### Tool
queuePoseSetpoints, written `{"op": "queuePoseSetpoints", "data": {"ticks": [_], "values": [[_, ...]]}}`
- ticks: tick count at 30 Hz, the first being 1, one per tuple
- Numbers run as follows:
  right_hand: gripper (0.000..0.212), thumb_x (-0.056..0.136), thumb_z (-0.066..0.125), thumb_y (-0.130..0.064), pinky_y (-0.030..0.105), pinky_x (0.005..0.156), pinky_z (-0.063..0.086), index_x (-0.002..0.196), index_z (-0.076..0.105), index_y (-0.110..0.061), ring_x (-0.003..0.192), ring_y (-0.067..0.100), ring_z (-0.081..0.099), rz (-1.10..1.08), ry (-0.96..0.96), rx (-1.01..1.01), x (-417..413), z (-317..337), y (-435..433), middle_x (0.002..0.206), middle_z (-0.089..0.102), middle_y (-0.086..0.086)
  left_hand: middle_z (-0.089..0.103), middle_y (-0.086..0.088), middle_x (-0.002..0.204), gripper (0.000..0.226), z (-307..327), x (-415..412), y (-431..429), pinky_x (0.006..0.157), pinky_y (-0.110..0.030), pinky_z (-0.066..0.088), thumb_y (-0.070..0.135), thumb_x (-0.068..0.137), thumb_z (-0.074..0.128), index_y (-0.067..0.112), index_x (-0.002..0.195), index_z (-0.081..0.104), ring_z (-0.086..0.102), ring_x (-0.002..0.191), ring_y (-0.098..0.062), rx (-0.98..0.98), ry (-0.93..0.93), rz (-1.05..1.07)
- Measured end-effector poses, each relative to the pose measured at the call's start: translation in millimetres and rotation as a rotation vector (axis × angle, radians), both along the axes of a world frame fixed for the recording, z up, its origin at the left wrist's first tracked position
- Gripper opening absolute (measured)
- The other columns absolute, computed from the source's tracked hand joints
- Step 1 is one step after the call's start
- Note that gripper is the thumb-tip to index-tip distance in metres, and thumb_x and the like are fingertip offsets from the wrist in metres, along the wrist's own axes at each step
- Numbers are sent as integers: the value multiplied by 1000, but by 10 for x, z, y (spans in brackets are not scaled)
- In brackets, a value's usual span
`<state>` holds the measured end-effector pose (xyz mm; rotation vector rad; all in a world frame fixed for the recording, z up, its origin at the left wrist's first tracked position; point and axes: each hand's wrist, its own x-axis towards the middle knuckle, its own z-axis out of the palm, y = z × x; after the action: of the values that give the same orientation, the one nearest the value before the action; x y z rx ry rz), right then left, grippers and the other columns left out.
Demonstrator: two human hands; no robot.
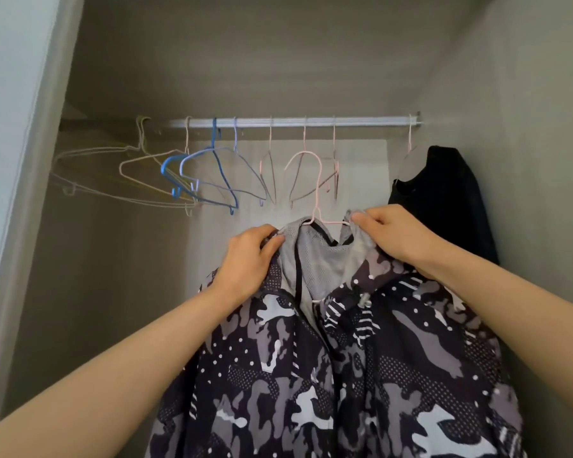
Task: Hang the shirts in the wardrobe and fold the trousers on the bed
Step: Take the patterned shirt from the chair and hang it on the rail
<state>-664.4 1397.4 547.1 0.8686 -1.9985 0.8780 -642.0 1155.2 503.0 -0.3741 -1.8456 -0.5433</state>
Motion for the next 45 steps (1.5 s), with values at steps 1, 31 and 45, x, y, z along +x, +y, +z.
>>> {"op": "queuePoseSetpoints", "data": {"ticks": [1,31,45], "values": [[48,100,47,-31,17,46,27,58,31,-14,50,10,27,2,-10,18,9,-5,-4,56,29,1,59,-2,72,29,-5,-10,3,68,-34,39,30,100,51,9,81,59,54,73,-22,8,2,19],[34,100,46,-29,27,75,54,100,73,-9,87,17,72,278,-524,-391,391,-484,684,96,75,6,51,0,86,25,22,-673,81,74,-43,43,36,102,42,16,90,50,52,80,-26,10,61,79],[37,104,40,-23,34,76,57,98,71,-3,85,25,72,66,-517,-583,707,-517,1194,91,75,12,65,-11,97,36,144,-1062,1139,68,-37,44,40,104,33,12,95,52,59,88,-32,-245,-186,68]]}}
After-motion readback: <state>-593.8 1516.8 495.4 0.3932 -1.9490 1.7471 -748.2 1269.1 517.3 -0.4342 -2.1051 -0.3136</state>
